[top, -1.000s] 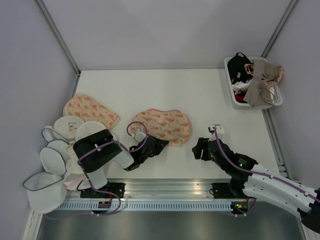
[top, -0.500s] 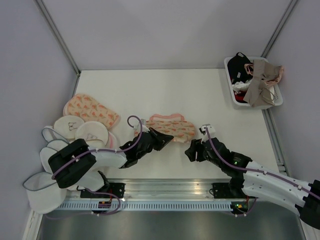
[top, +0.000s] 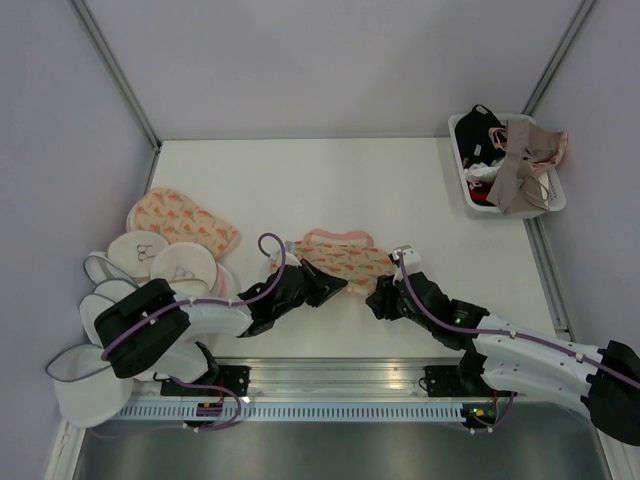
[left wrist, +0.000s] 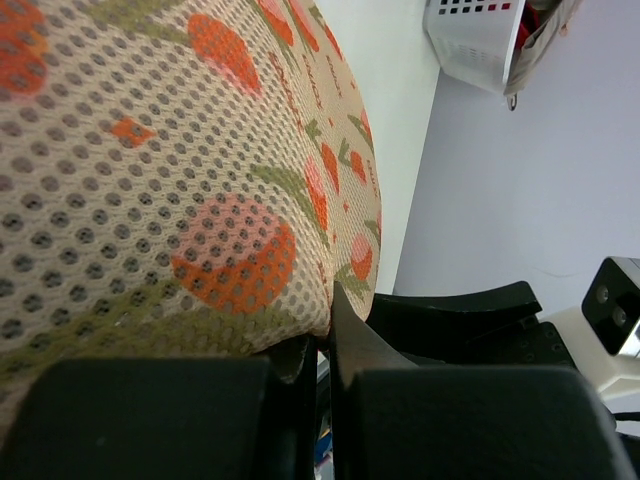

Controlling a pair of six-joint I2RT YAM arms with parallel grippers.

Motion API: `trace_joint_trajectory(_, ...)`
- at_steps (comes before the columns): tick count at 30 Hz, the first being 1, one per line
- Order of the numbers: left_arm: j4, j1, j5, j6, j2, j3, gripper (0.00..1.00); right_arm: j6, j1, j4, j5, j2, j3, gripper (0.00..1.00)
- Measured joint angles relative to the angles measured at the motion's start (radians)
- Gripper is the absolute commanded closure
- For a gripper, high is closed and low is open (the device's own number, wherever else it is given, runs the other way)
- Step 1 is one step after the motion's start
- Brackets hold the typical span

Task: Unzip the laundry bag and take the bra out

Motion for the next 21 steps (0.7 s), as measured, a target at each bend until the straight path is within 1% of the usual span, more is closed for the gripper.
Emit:
trace_joint_trajectory(6, 0.002, 0.000, 0.019, 0.000, 0.000, 0.000, 0.98, -0.003, 0.002, 0.017, 0.011, 0.013, 0.000, 0.46)
trace_joint_trajectory(7, 0.003, 0.000, 0.025, 0.000, 0.000, 0.000, 0.98, -0.005, 0.002, 0.016, 0.015, 0.013, 0.000, 0.46)
trace_joint_trajectory(10, 0.008, 0.000, 0.035, 0.000, 0.000, 0.000, 0.98, -0.008, 0.002, 0.017, 0.032, 0.012, 0.000, 0.51)
trace_joint_trajectory(12, 0.015, 0.000, 0.040, -0.001, 0.001, 0.000, 0.98, -0.012, 0.002, 0.020, 0.042, 0.012, 0.000, 0.58)
trace_joint_trajectory(13, 0.016, 0.000, 0.043, -0.001, 0.001, 0.000, 0.98, -0.014, 0.002, 0.024, 0.046, 0.012, 0.000, 0.64)
trace_joint_trajectory(14, 0.019, 0.000, 0.045, -0.001, 0.001, 0.000, 0.98, -0.016, 0.002, 0.031, 0.051, 0.012, 0.000, 0.74)
trace_joint_trajectory(16, 0.024, 0.001, 0.048, -0.001, 0.001, 0.000, 0.98, -0.022, 0.002, 0.039, 0.060, 0.013, 0.000, 0.84)
trace_joint_trajectory(17, 0.026, 0.001, 0.050, -0.001, 0.001, 0.000, 0.98, -0.023, 0.002, 0.041, 0.063, 0.014, 0.000, 0.92)
trace_joint_trajectory(19, 0.029, 0.001, 0.052, -0.001, 0.001, 0.000, 0.98, -0.026, 0.002, 0.042, 0.066, 0.015, 0.000, 0.98)
trace_joint_trajectory(21, 0.029, 0.001, 0.052, -0.001, 0.001, 0.000, 0.98, -0.027, 0.002, 0.039, 0.072, 0.011, 0.000, 1.00)
